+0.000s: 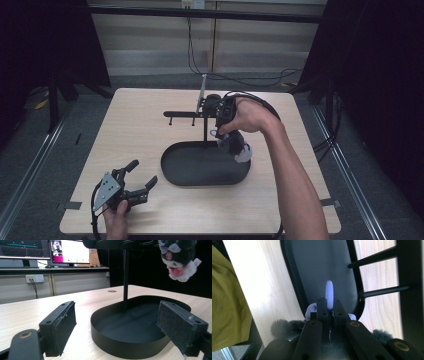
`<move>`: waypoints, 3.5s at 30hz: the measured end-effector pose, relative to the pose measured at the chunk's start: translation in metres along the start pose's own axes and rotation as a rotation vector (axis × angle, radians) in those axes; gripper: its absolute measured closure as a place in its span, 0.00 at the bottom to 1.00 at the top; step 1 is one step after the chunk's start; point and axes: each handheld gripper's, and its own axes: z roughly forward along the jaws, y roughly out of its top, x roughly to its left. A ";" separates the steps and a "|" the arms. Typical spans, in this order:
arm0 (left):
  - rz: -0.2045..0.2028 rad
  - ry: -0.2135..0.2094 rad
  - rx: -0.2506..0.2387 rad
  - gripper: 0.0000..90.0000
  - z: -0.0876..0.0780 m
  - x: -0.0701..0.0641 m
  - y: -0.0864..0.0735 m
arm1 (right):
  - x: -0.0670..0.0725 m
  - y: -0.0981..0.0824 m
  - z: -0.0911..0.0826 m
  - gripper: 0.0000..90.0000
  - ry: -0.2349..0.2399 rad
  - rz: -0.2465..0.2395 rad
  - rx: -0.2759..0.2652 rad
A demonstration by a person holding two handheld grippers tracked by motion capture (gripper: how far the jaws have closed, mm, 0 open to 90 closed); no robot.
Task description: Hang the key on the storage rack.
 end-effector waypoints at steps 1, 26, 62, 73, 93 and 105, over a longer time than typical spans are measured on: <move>-0.005 -0.005 0.000 0.17 0.000 0.000 0.000 | -0.002 0.001 0.001 0.97 0.009 -0.005 -0.003; -0.001 -0.004 -0.005 0.17 0.000 0.000 0.000 | -0.028 0.004 0.009 0.97 0.023 0.012 0.035; 0.001 -0.008 -0.006 0.17 0.000 0.000 0.000 | -0.052 -0.007 0.023 0.97 0.064 0.066 -0.039; 0.003 -0.009 -0.005 0.17 0.000 0.000 0.000 | -0.047 -0.016 0.022 0.92 0.067 0.091 -0.086; 0.003 -0.012 0.000 0.17 0.000 0.000 0.000 | -0.028 -0.024 0.016 0.79 0.134 0.128 -0.161; 0.004 -0.012 0.000 0.17 0.000 0.000 0.000 | -0.008 -0.037 0.018 0.69 0.114 0.169 -0.291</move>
